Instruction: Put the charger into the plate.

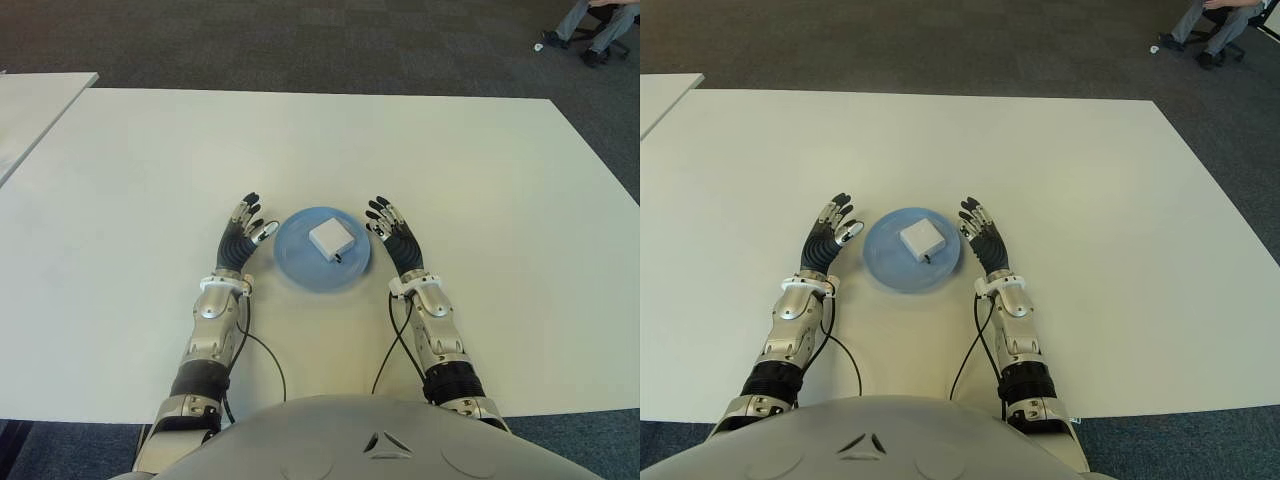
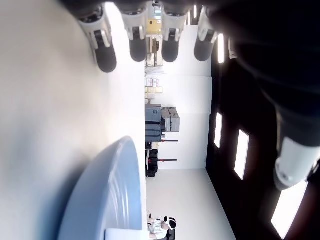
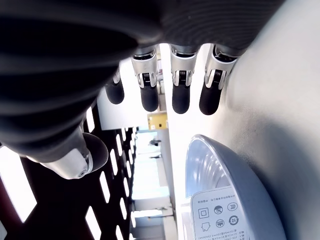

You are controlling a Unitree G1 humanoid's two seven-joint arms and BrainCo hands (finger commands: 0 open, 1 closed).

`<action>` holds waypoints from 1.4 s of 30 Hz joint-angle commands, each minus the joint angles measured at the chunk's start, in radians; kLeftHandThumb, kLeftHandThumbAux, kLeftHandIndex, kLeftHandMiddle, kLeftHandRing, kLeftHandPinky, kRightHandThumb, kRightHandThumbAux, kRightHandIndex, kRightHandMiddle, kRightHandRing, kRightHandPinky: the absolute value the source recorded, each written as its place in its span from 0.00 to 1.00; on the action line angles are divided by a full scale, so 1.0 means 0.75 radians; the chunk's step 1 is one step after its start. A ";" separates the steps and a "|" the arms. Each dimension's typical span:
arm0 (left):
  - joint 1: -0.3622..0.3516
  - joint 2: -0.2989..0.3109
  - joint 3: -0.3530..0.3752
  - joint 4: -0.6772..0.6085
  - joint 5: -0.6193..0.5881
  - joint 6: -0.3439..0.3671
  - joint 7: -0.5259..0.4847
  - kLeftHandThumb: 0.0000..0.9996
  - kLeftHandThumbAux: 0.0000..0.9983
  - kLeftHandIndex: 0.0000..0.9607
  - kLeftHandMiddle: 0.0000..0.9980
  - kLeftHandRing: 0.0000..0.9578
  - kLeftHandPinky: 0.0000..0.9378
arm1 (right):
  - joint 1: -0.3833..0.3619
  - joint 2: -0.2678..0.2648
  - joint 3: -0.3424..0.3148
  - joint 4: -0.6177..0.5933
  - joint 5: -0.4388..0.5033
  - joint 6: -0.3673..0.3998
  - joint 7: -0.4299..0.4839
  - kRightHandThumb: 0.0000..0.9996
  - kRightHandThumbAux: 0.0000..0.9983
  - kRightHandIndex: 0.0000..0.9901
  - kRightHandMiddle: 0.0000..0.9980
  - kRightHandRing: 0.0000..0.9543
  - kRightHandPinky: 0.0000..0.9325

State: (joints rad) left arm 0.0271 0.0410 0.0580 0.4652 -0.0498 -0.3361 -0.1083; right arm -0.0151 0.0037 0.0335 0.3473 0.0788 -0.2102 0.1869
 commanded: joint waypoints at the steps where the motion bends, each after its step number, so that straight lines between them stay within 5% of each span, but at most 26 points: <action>1: 0.064 -0.013 -0.012 0.104 0.009 0.091 0.003 0.00 0.58 0.01 0.06 0.05 0.05 | -0.011 0.000 -0.005 0.068 -0.005 0.038 -0.006 0.00 0.57 0.03 0.11 0.10 0.07; 42: 0.038 -0.031 -0.021 0.145 0.019 0.066 0.010 0.00 0.57 0.02 0.06 0.05 0.06 | -0.144 -0.003 -0.048 0.278 -0.020 -0.038 -0.045 0.00 0.58 0.03 0.09 0.08 0.08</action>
State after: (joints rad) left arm 0.0084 0.0264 0.0554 0.4983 -0.0493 -0.3577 -0.1083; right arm -0.1389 0.0038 0.0060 0.5181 0.0656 -0.2675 0.1614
